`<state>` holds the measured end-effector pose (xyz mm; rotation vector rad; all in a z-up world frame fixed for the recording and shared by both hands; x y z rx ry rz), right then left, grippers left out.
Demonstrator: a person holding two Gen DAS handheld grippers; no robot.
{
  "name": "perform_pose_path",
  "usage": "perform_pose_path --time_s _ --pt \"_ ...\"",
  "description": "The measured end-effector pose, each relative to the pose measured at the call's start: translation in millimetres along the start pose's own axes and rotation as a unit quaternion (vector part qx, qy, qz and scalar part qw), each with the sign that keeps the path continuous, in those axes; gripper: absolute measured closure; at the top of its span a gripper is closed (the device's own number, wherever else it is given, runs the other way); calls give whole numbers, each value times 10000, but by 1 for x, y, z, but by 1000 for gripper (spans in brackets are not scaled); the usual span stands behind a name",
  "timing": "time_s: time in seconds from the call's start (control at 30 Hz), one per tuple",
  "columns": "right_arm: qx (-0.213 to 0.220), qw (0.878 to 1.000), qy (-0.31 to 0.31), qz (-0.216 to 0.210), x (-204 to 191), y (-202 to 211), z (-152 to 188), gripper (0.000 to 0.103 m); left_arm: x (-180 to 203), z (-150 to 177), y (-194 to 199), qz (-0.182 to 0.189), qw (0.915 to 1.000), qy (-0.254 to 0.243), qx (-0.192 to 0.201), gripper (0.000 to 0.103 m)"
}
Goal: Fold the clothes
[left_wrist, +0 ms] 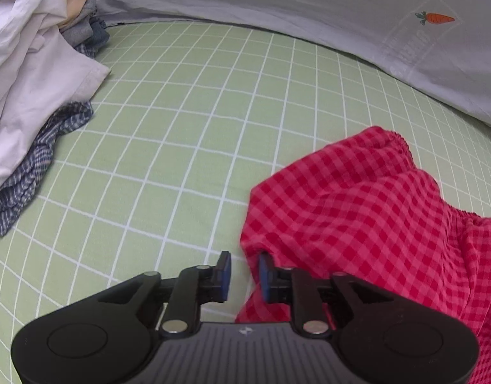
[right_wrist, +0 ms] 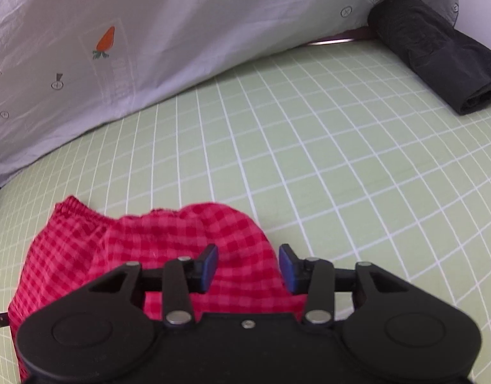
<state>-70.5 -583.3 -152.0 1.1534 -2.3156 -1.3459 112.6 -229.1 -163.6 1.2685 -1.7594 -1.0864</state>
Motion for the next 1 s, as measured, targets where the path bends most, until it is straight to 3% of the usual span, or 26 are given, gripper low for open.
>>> perform_pose_path --time_s 0.03,0.13,0.2,0.37,0.67,0.7,0.77,0.8,0.83,0.93,1.0 --pt "59 10000 -13 2 -1 -2 -7 42 1 -7 -2 -2 10000 -4 37 68" --pt "102 9999 -131 -28 0 -13 -23 32 8 -25 -12 26 9999 -94 44 59" --pt "19 9997 -229 -45 2 -26 -29 30 13 -35 -18 29 9999 -158 50 52" --pt "-400 9989 -231 -39 -5 -56 -27 30 23 -50 -32 41 9996 -279 51 50" --pt "-886 9919 905 95 -32 -62 10 31 26 -41 -47 -26 9988 -459 -160 50" --pt "-906 9905 1029 103 -34 -61 11 33 26 -40 -47 -28 9988 -464 -179 50" --pt "-920 9872 1305 41 -38 -60 10 52 25 -38 -47 -21 9988 -453 -177 50" --pt "-896 9864 1380 -60 -40 -59 6 82 25 -38 -46 -9 9989 -439 -167 50" --pt "-862 9860 1418 -166 -43 -58 2 97 24 -38 -45 2 9990 -425 -158 50" --pt "-556 9833 1700 -345 -51 -54 -23 98 21 -42 -40 49 9994 -348 -63 50" --pt "-39 9827 1841 -211 -51 -51 -56 98 16 -47 -33 58 9995 -287 92 50"
Point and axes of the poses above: each gripper's, at about its wrist camera, not at the fingertips, and y roughly against the way its jaws point, x to its right, z to its underside, the point moved 6 cm from there along -y, roughly the way its jaws point, and after that the axes turned 1 degree about z, right-handed, at the moved point
